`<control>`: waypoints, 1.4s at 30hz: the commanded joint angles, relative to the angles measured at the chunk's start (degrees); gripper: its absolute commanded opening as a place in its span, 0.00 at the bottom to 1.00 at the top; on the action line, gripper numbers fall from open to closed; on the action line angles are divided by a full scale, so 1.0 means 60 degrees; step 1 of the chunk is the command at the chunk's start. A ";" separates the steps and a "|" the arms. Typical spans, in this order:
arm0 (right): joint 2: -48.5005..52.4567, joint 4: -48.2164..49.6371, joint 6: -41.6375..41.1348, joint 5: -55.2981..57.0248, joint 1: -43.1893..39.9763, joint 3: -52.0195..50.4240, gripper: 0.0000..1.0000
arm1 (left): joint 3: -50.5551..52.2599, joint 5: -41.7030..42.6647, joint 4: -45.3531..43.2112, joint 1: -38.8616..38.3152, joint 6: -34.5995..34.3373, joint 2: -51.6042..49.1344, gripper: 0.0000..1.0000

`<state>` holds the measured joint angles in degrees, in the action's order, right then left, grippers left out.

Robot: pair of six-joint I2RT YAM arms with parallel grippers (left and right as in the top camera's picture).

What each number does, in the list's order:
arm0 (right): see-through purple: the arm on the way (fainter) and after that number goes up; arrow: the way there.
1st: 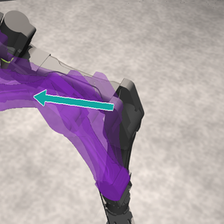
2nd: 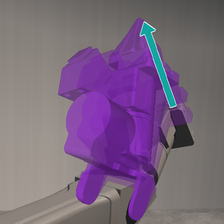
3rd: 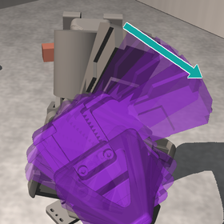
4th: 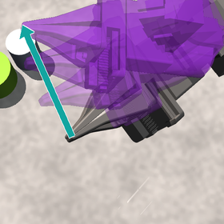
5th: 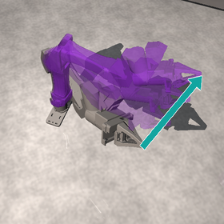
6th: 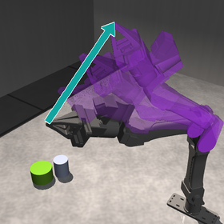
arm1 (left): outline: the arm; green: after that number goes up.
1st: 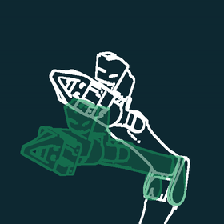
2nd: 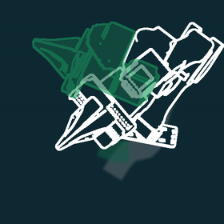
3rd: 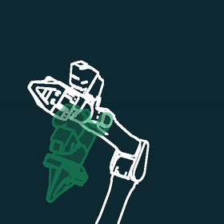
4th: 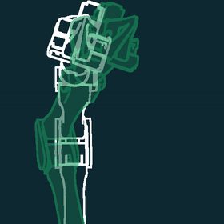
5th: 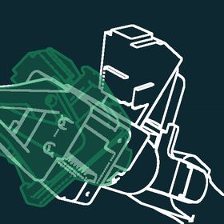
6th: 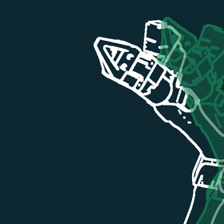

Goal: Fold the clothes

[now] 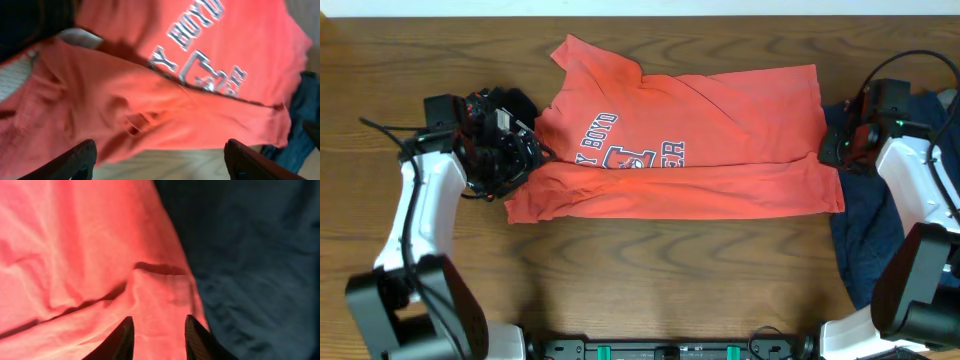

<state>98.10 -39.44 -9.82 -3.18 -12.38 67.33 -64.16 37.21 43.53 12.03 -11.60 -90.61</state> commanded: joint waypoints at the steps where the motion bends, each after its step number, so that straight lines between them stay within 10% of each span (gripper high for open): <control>1: -0.0280 -0.0215 0.0047 0.0062 -0.0186 0.0073 0.31 | -0.0113 -0.0255 0.0280 -0.0393 0.0353 0.0270 0.82; 23: -0.0277 -0.1592 0.0219 0.0055 -0.0175 0.0069 0.27 | 0.1479 -0.3789 -0.1785 -0.1770 -0.0736 -0.0514 0.80; 30: -0.0280 -0.1606 0.0222 0.0058 -0.0175 0.0069 0.27 | 0.1479 -0.3785 -0.2390 -0.2142 -0.1282 -0.1118 0.59; 35: -0.0277 -0.1603 0.0222 0.0058 -0.0175 0.0069 0.27 | 0.1464 -0.3479 -0.2998 -0.2182 -0.1694 -0.1195 0.06; 42: -0.0277 -0.1603 0.0222 0.0058 -0.0175 0.0069 0.27 | 0.1319 -0.1115 -0.5814 -0.2164 -0.2419 -0.0954 0.08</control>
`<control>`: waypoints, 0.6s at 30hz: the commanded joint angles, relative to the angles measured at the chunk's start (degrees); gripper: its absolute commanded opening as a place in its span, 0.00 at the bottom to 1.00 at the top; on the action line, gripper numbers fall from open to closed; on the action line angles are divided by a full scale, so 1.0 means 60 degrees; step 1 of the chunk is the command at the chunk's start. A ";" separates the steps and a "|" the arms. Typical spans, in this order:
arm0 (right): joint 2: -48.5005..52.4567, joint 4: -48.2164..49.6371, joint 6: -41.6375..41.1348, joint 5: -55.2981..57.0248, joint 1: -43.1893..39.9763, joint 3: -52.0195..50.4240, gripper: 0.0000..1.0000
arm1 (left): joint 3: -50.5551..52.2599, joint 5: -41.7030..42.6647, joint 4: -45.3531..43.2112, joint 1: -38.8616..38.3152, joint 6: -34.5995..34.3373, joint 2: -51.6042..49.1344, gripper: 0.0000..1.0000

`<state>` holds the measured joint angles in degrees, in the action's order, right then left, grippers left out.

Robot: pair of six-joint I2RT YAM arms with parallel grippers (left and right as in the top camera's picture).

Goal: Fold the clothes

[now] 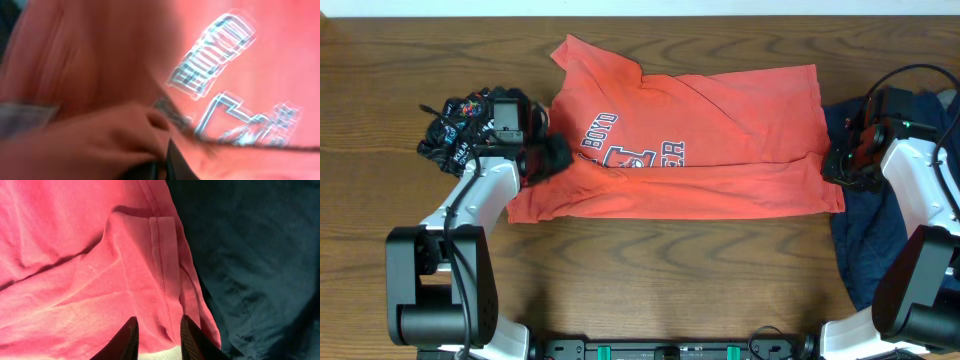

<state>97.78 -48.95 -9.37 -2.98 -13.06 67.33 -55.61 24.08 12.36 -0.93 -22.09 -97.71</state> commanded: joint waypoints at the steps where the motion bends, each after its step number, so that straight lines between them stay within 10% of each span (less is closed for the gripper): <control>1: -0.0226 -0.0018 0.0146 0.0025 -0.0062 0.0069 0.27 | -0.0106 0.1067 -0.0987 -0.0004 -0.0925 0.0229 0.33; 4: -0.0222 -0.0025 0.0146 0.0025 -0.0062 0.0069 0.26 | -0.0102 0.1071 -0.1545 -0.0004 -0.1213 0.0229 0.70; 18: -0.0222 0.0007 0.0146 0.0022 -0.0062 0.0069 0.26 | 0.0102 -0.0208 0.2710 -0.0215 -0.0393 0.0208 0.74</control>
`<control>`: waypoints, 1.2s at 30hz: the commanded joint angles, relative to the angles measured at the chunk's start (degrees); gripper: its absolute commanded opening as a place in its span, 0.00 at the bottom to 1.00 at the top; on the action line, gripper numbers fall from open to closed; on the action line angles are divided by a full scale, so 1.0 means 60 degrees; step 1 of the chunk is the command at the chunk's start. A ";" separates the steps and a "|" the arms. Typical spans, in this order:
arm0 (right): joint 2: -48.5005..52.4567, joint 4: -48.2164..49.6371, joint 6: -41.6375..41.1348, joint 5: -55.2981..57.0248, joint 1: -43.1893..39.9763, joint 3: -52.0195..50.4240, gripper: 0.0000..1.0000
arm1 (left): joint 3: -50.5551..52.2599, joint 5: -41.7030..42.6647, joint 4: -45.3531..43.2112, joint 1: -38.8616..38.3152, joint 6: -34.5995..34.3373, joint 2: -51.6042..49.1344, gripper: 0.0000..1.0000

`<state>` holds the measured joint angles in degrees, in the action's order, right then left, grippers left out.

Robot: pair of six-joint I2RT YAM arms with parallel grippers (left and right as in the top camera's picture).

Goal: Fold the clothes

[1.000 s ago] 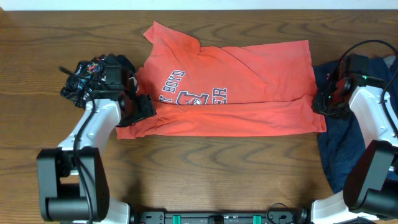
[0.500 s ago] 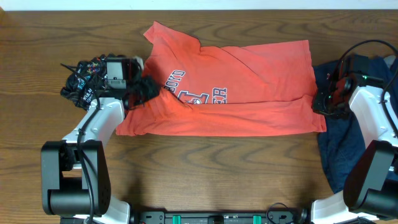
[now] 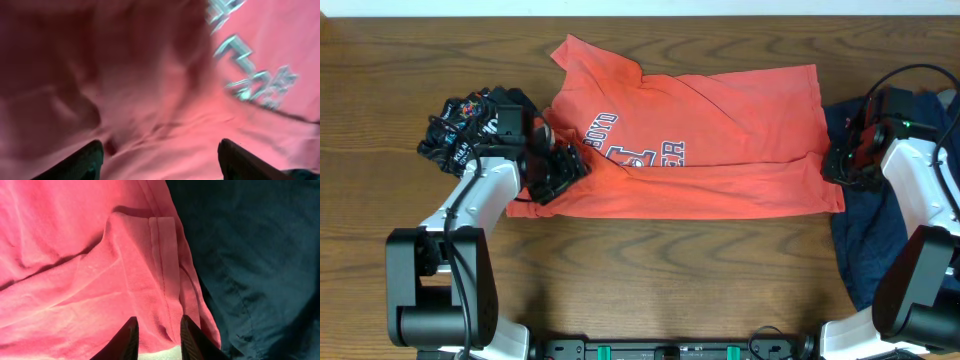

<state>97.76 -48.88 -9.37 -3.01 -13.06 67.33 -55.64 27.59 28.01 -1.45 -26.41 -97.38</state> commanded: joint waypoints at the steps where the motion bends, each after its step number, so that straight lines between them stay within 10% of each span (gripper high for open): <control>1: -0.0219 -0.0004 0.0146 0.0025 -0.0062 0.0069 0.26 | 0.0160 -0.0860 0.0015 -0.0189 0.0328 0.0153 0.74; 9: -0.0219 -0.0073 0.0146 0.0029 -0.0062 0.0069 0.26 | 0.0382 -0.1300 -0.0612 -0.0973 0.0324 -0.0353 0.58; 13: -0.0219 -0.0066 0.0146 0.0029 -0.0062 0.0069 0.26 | 0.0361 -0.1155 -0.0841 -0.1049 0.0273 -0.0393 0.06; 21: -0.0219 -0.0055 0.0146 0.0029 -0.0062 0.0069 0.26 | -0.0069 0.0437 -0.1683 -0.1031 0.0066 0.0423 0.06; 26: -0.0219 -0.0033 0.0146 0.0029 -0.0062 0.0069 0.26 | -0.0069 0.0954 -0.4878 -0.1115 -0.0404 0.0637 0.06; 27: -0.0222 -0.0033 0.0146 0.0029 -0.0062 0.0069 0.26 | -0.0069 0.0951 -0.5668 -0.1115 -0.0452 0.0637 0.10; 30: -0.0222 -0.0047 0.0146 0.0029 -0.0062 0.0069 0.26 | -0.0069 0.1213 -0.7271 -0.1111 -0.0743 0.0637 0.73; 36: -0.0219 -0.0066 0.0146 0.0025 -0.0062 0.0069 0.26 | -0.0069 0.1752 -0.5064 -0.1100 -0.0087 0.0641 0.78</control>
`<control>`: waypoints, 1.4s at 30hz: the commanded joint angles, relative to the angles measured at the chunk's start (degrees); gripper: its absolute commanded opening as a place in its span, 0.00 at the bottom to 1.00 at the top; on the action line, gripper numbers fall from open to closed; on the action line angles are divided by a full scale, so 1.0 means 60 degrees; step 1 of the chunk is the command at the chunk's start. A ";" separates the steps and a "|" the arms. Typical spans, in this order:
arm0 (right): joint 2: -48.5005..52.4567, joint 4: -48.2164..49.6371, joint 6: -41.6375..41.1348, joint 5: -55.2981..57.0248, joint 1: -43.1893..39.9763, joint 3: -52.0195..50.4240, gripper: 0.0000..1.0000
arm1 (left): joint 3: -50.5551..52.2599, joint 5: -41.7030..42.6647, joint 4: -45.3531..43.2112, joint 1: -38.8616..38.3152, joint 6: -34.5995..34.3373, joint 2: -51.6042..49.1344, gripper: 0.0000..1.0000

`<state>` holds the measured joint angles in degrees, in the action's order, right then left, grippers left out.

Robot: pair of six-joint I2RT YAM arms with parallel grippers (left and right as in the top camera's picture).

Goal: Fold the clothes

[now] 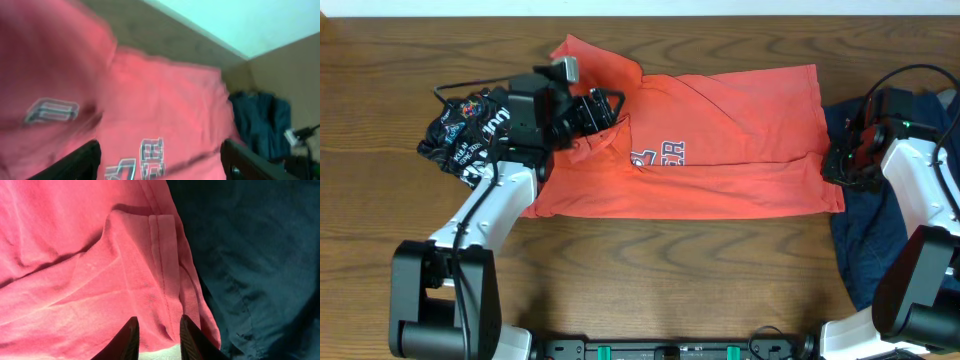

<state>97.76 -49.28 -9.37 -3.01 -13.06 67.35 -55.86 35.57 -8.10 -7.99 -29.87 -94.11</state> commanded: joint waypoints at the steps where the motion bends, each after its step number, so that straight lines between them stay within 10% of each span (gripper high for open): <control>1: -0.0219 -0.0007 0.0146 0.0025 -0.0062 0.0066 0.26 | -0.0033 0.0277 0.1800 0.0004 0.1100 0.0095 0.77; 10: -0.0219 -0.0397 0.0146 -0.0044 -0.0062 0.0066 0.27 | -0.0022 -0.4699 0.5985 0.0550 0.2455 0.0095 0.76; 42: -0.0222 -0.0386 0.0222 -0.0036 -0.0062 0.0066 0.27 | 0.0018 -0.4229 0.3679 0.3588 0.2634 -0.1541 0.64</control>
<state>97.76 -51.59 -8.64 -3.05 -13.06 67.33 -55.77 10.59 13.26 10.87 -13.32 -101.73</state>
